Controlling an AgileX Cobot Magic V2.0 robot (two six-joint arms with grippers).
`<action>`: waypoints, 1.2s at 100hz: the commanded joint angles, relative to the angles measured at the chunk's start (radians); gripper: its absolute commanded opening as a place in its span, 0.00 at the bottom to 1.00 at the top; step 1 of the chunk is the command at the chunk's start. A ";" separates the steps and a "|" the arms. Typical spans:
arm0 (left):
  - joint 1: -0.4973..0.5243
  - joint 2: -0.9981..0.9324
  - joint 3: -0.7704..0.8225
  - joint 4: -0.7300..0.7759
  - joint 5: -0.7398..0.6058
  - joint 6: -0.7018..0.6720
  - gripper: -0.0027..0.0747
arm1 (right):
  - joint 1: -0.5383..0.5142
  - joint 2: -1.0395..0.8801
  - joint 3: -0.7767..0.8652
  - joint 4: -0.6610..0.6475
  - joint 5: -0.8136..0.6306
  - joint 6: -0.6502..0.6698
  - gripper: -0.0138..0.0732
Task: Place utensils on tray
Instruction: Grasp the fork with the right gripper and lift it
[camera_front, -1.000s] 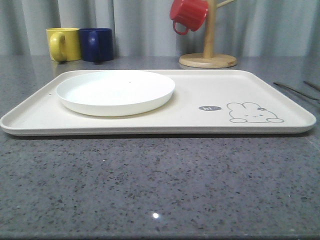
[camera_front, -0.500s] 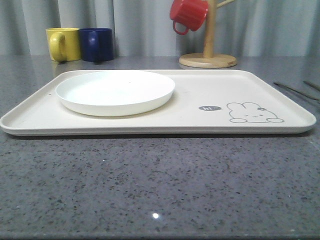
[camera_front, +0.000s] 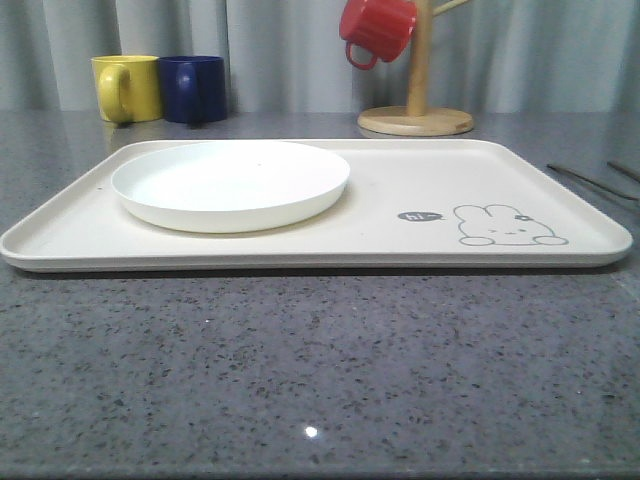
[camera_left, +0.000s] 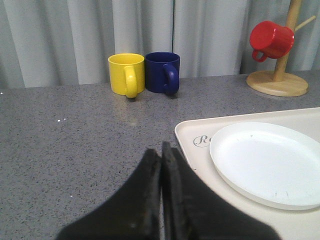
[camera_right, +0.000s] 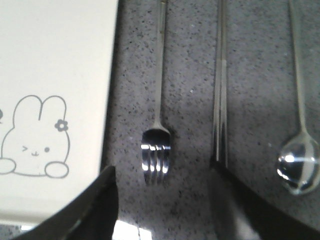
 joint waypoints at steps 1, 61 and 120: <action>0.002 0.006 -0.028 -0.012 -0.069 0.001 0.01 | 0.002 0.065 -0.068 -0.008 -0.063 -0.013 0.63; 0.002 0.006 -0.028 -0.012 -0.069 0.001 0.01 | 0.002 0.343 -0.161 -0.015 -0.112 -0.013 0.63; 0.002 0.006 -0.028 -0.012 -0.069 0.001 0.01 | 0.002 0.368 -0.166 -0.015 -0.103 -0.013 0.20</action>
